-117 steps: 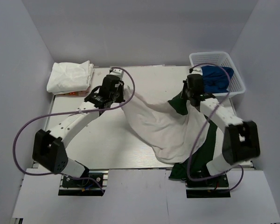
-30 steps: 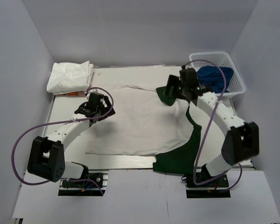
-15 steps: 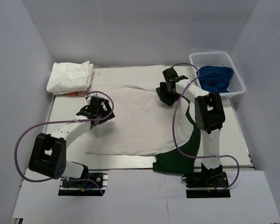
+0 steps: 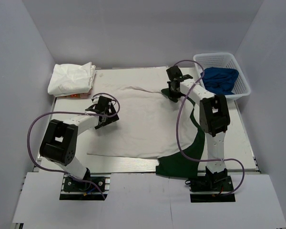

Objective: Fold and stack the t-shirts

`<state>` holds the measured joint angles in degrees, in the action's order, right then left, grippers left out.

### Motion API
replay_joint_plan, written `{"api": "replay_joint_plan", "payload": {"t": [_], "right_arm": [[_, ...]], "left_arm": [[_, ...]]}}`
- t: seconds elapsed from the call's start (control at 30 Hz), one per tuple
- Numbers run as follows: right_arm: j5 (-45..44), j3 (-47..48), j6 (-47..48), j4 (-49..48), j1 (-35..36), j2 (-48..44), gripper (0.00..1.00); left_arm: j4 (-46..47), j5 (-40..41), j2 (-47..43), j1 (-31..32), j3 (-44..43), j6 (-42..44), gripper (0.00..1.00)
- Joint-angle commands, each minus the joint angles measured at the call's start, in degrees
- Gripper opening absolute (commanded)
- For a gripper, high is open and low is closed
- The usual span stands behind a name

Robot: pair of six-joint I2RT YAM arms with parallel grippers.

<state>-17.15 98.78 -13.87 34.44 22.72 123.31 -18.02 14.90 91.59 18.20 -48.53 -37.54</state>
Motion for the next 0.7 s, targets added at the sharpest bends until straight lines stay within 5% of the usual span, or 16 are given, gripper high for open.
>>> {"api": "replay_joint_plan", "payload": {"t": [0.0,0.17,0.27,0.3,0.33,0.37,0.4,0.53,0.67], "right_arm": [[0.7,7.9,2.6,-3.0,-0.9,-2.6,0.0],[1.8,18.1,1.0,-3.7,-2.4,3.7,0.0],[2.3,18.5,3.0,-19.8,-3.3,6.3,0.0],[1.9,17.5,3.8,-24.0,-3.6,6.9,0.07],[1.2,16.7,4.8,-28.6,-3.6,7.5,0.28],[0.5,15.9,8.1,-42.9,-3.6,9.8,0.52],[-1.5,16.9,9.2,-46.0,-3.8,10.9,0.9],[0.0,30.1,11.5,-36.0,-3.5,15.1,0.9],[5.1,17.1,9.6,-31.0,-3.5,5.6,0.9]], "left_arm": [[-1.7,0.3,2.1,-0.2,-1.1,-1.0,1.0],[-3.5,1.8,4.7,-0.2,-1.1,-2.2,1.0],[-6.3,3.8,7.9,-0.7,-2.3,-3.0,1.0],[-7.2,4.3,8.7,-0.7,-2.9,-3.0,1.0],[-9.1,4.4,9.4,-0.7,-3.6,-3.6,1.0],[-10.0,5.1,10.0,-0.7,-5.2,-3.6,1.0],[-10.8,5.7,10.0,-0.7,-5.9,-3.6,1.0],[-12.0,7.8,8.7,0.5,-7.0,-4.1,1.0],[-11.5,7.3,4.8,0.5,-6.4,-4.1,1.0]]}}
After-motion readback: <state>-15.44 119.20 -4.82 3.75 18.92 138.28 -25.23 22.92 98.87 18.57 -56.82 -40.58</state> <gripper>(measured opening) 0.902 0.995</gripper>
